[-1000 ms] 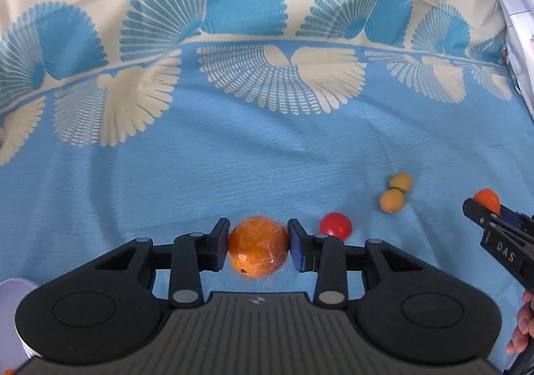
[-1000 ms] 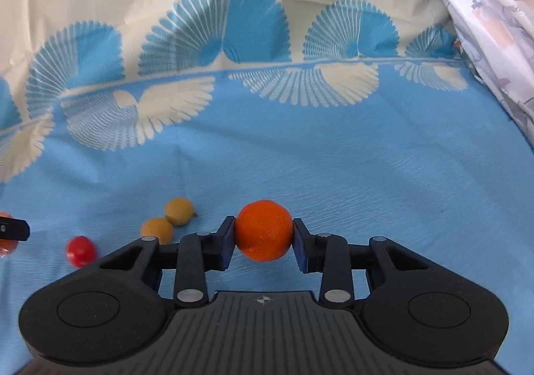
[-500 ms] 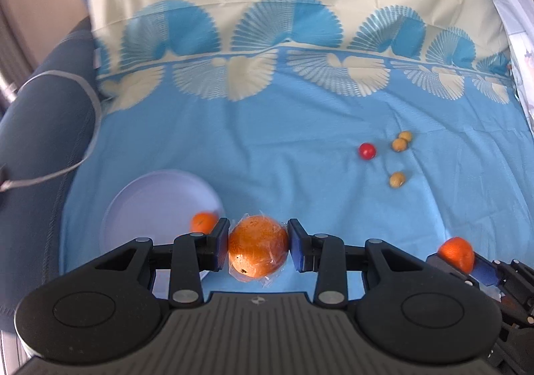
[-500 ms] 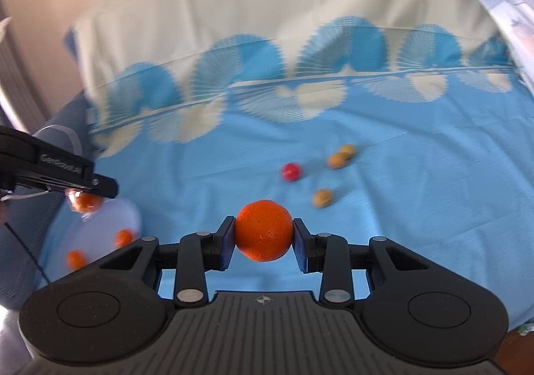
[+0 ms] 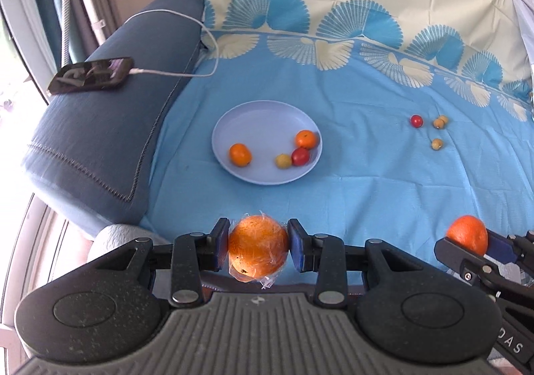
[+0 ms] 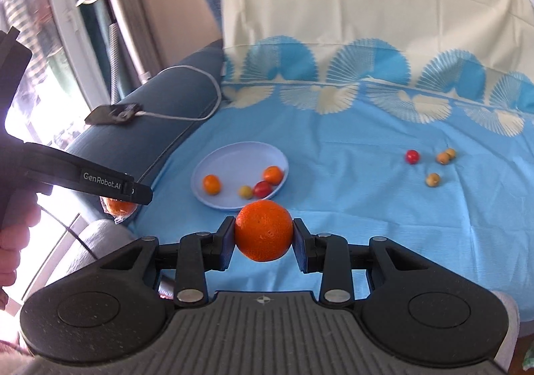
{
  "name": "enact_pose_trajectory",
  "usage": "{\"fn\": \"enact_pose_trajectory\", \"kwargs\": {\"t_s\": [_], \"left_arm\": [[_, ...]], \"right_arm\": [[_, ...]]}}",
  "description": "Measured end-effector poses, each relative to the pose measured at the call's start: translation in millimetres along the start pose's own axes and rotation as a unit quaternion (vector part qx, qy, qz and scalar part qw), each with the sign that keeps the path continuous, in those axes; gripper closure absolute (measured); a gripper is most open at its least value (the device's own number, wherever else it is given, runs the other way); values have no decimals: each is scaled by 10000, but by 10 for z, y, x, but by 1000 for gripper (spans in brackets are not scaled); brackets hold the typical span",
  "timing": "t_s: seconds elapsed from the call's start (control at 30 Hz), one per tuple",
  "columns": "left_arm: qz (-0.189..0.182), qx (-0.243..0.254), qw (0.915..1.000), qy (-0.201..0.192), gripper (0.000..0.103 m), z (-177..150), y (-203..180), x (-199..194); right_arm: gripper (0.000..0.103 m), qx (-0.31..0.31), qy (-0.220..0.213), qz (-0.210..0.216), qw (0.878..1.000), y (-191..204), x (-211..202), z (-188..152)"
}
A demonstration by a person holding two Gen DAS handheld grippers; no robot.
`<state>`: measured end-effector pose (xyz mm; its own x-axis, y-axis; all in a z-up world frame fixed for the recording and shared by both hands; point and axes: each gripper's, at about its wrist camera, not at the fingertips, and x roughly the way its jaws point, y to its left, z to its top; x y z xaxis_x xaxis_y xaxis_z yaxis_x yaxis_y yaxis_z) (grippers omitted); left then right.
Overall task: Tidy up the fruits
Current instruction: 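Carry both oranges to the blue plate and open both tools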
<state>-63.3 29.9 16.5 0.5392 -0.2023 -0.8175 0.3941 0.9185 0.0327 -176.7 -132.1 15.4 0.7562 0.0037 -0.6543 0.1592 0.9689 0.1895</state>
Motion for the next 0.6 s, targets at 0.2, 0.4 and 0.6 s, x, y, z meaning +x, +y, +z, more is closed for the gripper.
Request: {"fn": "enact_pose_trajectory", "kwargs": {"t_s": [0.2, 0.4, 0.6], "left_arm": [[-160, -188, 9997, -88, 62, -163, 125, -154], [-197, -141, 9996, -135, 62, -189, 94, -177], [-138, -102, 9998, -127, 62, -169, 118, -151]], "right_arm": [[66, -473, -42, 10, 9989, 271, -157, -19], [66, -560, -61, -22, 9984, 302, -217, -45], [66, -546, 1, 56, 9985, 317, -143, -27]]}}
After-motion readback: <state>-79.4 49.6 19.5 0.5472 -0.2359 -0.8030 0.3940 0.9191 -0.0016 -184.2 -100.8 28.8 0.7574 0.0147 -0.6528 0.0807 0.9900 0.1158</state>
